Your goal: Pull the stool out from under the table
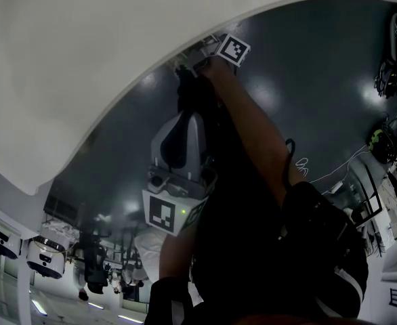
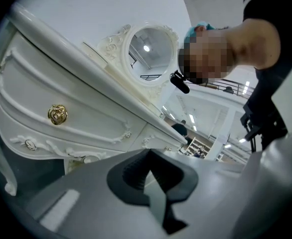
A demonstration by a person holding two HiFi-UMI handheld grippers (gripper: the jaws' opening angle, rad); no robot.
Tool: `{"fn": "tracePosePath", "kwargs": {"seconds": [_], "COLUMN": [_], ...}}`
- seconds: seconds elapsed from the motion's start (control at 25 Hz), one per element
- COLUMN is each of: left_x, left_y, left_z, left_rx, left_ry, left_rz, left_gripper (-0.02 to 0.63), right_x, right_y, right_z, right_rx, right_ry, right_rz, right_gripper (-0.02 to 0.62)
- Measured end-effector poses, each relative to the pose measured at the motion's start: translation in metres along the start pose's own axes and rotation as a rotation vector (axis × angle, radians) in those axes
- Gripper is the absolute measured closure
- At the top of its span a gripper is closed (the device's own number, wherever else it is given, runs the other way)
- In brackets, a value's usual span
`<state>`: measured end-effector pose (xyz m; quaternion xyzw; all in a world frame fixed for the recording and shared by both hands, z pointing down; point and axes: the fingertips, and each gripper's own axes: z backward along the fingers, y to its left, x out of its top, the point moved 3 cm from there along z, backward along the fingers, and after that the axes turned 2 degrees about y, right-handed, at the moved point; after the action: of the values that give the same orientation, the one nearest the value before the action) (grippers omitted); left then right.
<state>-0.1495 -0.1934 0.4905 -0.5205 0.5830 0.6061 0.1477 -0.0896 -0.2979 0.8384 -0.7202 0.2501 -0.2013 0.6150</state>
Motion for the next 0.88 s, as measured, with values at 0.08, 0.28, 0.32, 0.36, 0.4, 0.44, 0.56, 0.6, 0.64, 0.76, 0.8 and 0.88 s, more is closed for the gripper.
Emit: {"fn": "tracePosePath", "kwargs": {"seconds": [0.08, 0.28, 0.32, 0.36, 0.4, 0.44, 0.56, 0.6, 0.64, 0.76, 0.8, 0.88], "left_x": [-0.001, -0.004, -0.004, -0.004, -0.005, -0.005, -0.010, -0.011, -0.013, -0.016, -0.017, -0.020], "left_y": [-0.001, -0.001, -0.002, -0.003, -0.004, -0.007, -0.012, -0.012, -0.013, -0.016, -0.018, -0.022], "left_z": [-0.002, -0.004, -0.003, -0.001, 0.000, 0.001, 0.005, 0.007, 0.009, 0.017, 0.020, 0.027], "left_rx": [-0.003, -0.012, -0.011, -0.009, -0.008, -0.007, -0.001, 0.002, 0.006, 0.020, 0.025, 0.035], "left_ry": [0.002, 0.008, 0.008, 0.008, 0.007, 0.006, 0.004, 0.002, -0.001, -0.013, -0.017, -0.023], "left_rz": [0.001, 0.002, 0.004, 0.006, 0.007, 0.009, 0.011, 0.013, 0.015, 0.020, 0.020, 0.019], "left_gripper": [0.600, 0.600, 0.600, 0.600, 0.600, 0.600, 0.600, 0.600, 0.600, 0.600, 0.600, 0.600], "right_x": [0.006, 0.016, 0.015, 0.014, 0.014, 0.014, 0.015, 0.015, 0.014, 0.009, 0.007, 0.003], "right_y": [-0.006, -0.009, -0.008, -0.008, -0.008, -0.008, -0.010, -0.010, -0.011, -0.013, -0.013, -0.014], "right_z": [-0.002, -0.007, -0.006, -0.005, -0.003, -0.002, 0.001, 0.001, 0.002, 0.009, 0.013, 0.023], "right_rx": [-0.020, 0.011, 0.020, 0.025, 0.026, 0.025, 0.023, 0.023, 0.023, 0.025, 0.026, 0.030], "right_ry": [-0.029, -0.080, -0.090, -0.099, -0.104, -0.109, -0.119, -0.120, -0.119, -0.110, -0.109, -0.116], "right_rz": [-0.040, -0.077, -0.081, -0.084, -0.087, -0.090, -0.105, -0.112, -0.114, -0.108, -0.110, -0.120], "right_gripper": [0.002, 0.008, 0.016, 0.025, 0.032, 0.039, 0.049, 0.051, 0.052, 0.057, 0.057, 0.059]}}
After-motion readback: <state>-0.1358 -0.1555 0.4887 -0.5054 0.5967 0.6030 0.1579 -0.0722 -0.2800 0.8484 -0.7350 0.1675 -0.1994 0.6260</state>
